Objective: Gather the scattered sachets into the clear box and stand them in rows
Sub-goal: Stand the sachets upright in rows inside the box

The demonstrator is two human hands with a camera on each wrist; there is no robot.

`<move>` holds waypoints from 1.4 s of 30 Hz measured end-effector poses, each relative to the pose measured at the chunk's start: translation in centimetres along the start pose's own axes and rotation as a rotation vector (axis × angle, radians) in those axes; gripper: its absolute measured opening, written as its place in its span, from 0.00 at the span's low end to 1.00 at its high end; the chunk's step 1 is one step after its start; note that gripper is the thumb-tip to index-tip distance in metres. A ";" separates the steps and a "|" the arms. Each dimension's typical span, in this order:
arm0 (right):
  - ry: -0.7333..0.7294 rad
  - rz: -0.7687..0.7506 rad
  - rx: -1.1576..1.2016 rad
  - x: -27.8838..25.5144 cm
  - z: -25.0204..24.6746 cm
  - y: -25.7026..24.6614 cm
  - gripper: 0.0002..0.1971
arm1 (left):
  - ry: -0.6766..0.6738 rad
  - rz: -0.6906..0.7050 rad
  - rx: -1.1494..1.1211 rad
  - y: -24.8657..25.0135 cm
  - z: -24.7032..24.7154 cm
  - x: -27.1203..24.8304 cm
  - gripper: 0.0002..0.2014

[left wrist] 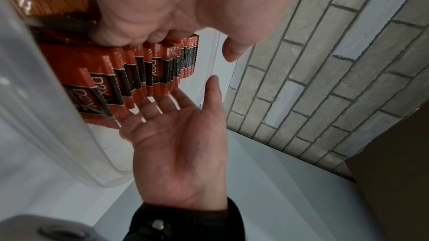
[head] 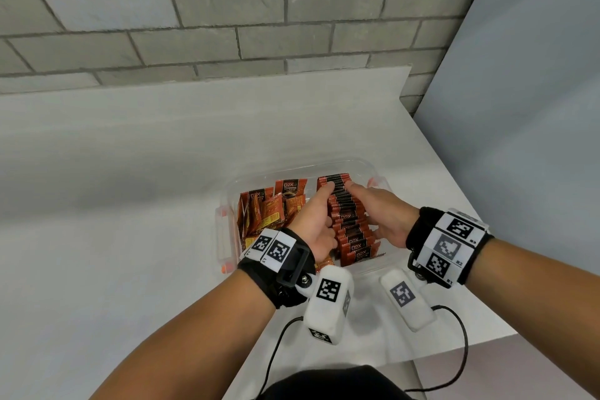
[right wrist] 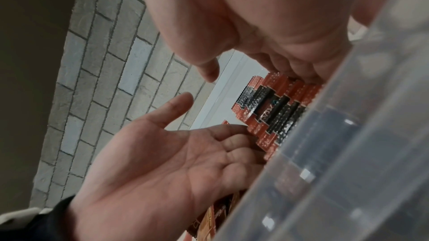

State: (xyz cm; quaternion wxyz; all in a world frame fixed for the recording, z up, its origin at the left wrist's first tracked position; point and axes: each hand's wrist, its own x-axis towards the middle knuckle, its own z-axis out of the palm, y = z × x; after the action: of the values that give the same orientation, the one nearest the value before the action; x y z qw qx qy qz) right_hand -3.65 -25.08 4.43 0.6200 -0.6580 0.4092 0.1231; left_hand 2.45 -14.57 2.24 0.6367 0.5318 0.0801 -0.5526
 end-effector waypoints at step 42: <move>-0.033 -0.021 -0.482 4.4 12.5 -5.6 0.26 | 0.364 0.433 0.342 1.1 -16.7 -6.4 0.17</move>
State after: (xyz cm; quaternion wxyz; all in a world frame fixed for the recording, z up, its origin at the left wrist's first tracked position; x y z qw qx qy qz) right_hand 7.33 -15.91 2.93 0.4529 -0.7891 0.3509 0.2214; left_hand 8.99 2.01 0.28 0.6160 0.7259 -0.0163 -0.3056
